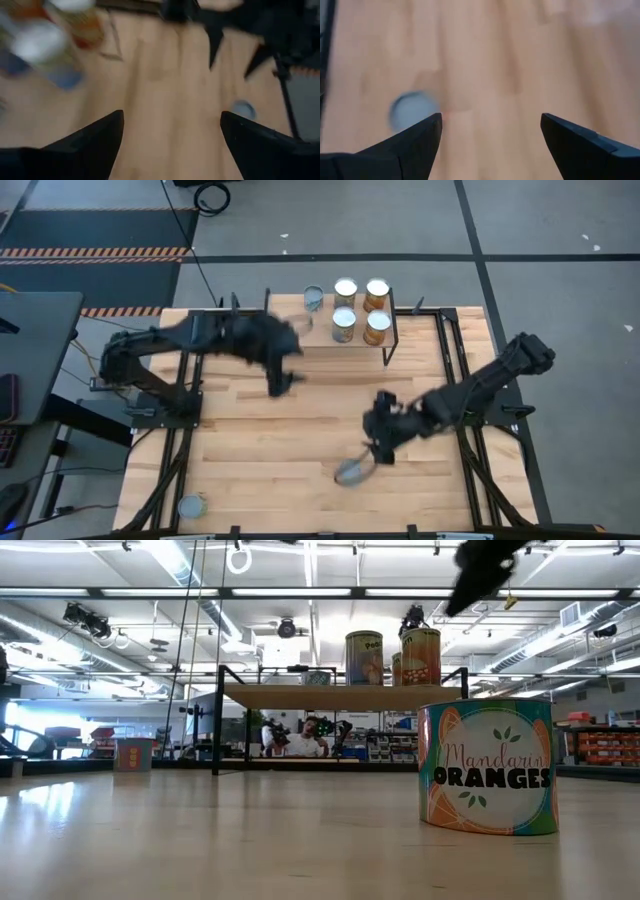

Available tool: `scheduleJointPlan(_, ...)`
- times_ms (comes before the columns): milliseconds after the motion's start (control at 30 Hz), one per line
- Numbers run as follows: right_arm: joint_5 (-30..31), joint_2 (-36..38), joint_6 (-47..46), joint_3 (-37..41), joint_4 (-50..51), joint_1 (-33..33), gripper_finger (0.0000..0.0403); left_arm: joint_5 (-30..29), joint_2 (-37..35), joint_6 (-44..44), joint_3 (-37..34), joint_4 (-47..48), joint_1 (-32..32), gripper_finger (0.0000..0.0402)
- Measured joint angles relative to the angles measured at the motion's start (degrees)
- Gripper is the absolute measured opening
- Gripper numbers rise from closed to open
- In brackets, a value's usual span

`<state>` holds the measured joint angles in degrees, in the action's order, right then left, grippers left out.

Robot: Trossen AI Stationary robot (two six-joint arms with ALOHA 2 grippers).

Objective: Pick and place cans onto a shelf
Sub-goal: Put the canned oranges on the shelf

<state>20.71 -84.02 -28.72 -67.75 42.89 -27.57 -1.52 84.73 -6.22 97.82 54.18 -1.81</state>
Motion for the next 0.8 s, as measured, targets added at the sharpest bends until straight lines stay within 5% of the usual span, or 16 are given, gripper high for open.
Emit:
scheduleJointPlan(367, -3.7, -11.15, -20.95, -0.02, -0.47, -16.1, 0.0346, -14.15, 0.58, -26.41, -17.37, -10.11, 28.79, 0.0336)
scheduleJointPlan(800, -3.63, -25.68, -27.69, -0.02, -6.55, -12.78, 0.0346, -14.84, 0.78, -42.13, -33.82, -21.32, 38.45, 0.0336)
